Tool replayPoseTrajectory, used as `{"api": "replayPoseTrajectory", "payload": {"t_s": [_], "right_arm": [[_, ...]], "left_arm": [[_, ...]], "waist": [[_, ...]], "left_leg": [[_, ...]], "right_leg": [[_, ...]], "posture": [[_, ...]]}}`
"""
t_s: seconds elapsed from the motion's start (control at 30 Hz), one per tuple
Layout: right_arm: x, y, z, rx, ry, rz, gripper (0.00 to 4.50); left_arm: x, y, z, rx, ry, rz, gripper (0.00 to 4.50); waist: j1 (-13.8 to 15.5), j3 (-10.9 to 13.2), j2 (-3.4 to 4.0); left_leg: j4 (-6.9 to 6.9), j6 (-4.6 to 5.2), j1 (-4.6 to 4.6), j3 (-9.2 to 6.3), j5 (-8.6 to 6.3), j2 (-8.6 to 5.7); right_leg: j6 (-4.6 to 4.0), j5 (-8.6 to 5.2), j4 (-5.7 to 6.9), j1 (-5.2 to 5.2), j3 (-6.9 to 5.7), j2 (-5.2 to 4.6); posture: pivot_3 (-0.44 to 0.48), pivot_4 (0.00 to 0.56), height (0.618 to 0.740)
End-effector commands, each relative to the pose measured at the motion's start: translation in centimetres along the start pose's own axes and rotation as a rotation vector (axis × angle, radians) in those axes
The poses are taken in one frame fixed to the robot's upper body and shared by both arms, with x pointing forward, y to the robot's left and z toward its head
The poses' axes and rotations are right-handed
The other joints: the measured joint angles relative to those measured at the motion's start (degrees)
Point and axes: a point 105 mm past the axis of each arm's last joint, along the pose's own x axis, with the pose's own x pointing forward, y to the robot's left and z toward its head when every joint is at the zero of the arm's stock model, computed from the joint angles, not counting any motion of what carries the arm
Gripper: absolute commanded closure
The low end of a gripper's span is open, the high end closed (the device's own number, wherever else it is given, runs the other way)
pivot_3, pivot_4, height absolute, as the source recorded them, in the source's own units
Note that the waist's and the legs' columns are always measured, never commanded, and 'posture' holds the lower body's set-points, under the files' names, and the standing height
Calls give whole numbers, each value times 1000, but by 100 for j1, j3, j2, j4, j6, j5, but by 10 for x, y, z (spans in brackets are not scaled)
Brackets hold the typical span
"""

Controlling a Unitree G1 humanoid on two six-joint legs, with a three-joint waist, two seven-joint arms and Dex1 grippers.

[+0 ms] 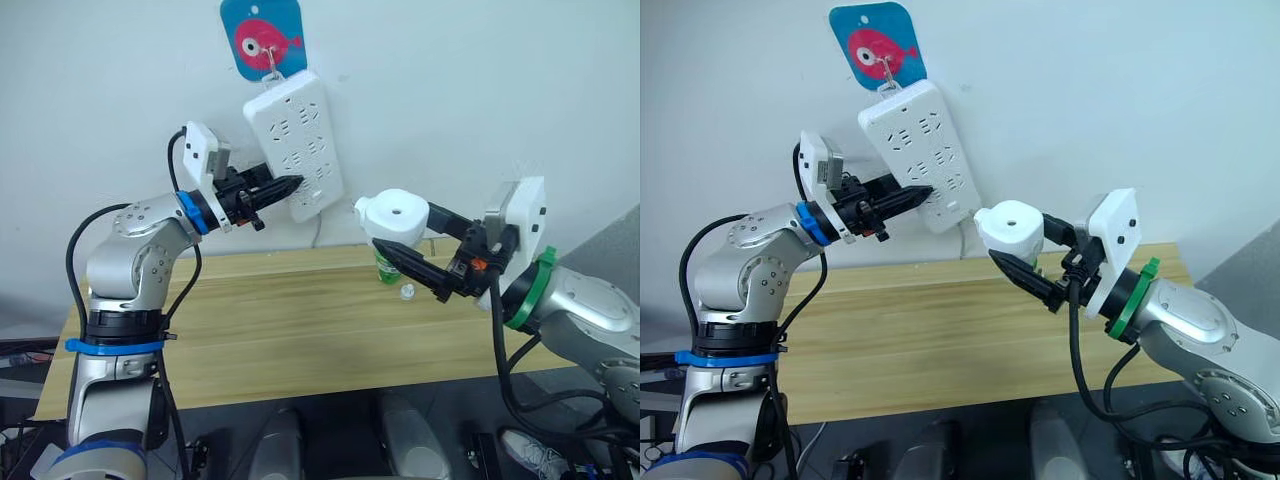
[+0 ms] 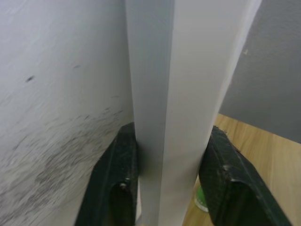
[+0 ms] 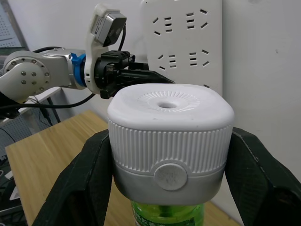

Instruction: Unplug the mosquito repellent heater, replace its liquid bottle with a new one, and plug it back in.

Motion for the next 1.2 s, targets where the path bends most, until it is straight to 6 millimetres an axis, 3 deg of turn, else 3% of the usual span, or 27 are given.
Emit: {"api": "replayPoseTrajectory", "payload": {"t_s": [0.03, 0.43, 0.9, 1.2], "right_arm": [[13, -3, 3, -42, -3, -47, 1580], [62, -15, -2, -63, -34, -192, 1580], [74, -16, -1, -74, -89, -203, 1580], [74, -13, -11, -83, -39, -189, 1580]], "left_arm": [[0, -1, 10, 22, -37, 8, 3195], [0, -10, 4, -3, -28, -5, 3195], [1, -13, 2, -14, -20, -18, 3195], [3, -14, 3, -17, -21, -23, 3195]], "waist": [[-5, -1, -1], [-11, -3, -4], [-15, -4, -4], [-20, -7, -2]], "left_leg": [[0, 0, 1, 0, 0, -1], [-3, -15, 1, -1, 8, -2], [-2, -15, 4, -1, 8, -3], [-2, -15, 9, 0, 8, -3]], "right_leg": [[0, 0, 3, 0, 0, 0], [0, 0, 5, -3, 1, -2], [-1, 0, 11, -4, 2, -3], [-1, 0, 24, -5, 3, -2]], "posture": [[-212, 201, 734], [-195, 199, 734], [-182, 199, 734], [-179, 200, 734]]}}
